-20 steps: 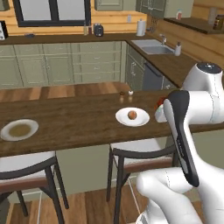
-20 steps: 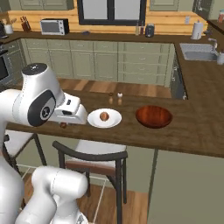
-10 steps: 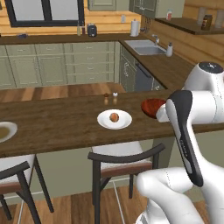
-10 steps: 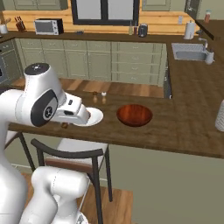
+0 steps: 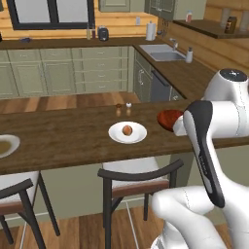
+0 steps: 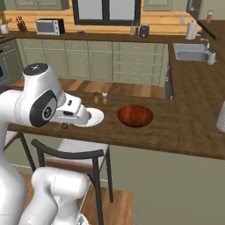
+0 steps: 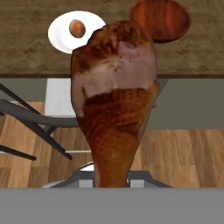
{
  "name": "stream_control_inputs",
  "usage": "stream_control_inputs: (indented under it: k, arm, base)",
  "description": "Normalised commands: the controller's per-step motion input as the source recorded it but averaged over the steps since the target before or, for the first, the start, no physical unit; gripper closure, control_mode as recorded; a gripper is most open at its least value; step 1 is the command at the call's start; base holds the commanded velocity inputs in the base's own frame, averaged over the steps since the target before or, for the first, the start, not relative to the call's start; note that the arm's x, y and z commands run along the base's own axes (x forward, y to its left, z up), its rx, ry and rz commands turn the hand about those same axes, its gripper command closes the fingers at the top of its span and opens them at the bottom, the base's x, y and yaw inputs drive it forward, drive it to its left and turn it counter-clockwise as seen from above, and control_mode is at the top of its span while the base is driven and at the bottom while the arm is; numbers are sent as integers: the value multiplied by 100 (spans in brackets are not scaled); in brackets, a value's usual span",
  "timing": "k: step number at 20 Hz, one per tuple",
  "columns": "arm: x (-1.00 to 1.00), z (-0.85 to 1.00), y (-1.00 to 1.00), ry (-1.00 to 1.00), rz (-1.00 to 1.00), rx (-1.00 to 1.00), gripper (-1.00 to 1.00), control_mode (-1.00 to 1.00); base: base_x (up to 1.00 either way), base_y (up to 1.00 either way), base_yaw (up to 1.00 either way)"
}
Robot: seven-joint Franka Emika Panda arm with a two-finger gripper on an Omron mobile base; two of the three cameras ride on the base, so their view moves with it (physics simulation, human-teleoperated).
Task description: Pick the chicken drumstick and onion from their plates and place them in the bowl. Then put the bowl in the fridge.
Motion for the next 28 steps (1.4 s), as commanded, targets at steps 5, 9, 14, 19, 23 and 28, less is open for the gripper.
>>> stream_control_inputs:
  k: [5, 9, 14, 19, 23, 28]
  arm:
    - [58, 0, -37, 3, 0, 4, 100, -100]
    - [100, 0, -68, 11, 0, 6, 100, -100]
    - [100, -5, -65, 13, 0, 6, 100, -100]
    - [100, -40, -36, 4, 0, 2, 100, -100]
    - [100, -68, -7, 5, 0, -1, 100, -100]
    - [100, -95, -14, 8, 0, 0, 100, -100]
  base:
    - [31, -15, 0]
    - [0, 0, 0]
    - [0, 0, 0]
    - [0, 0, 0]
    - [0, 0, 0]
    - [0, 0, 0]
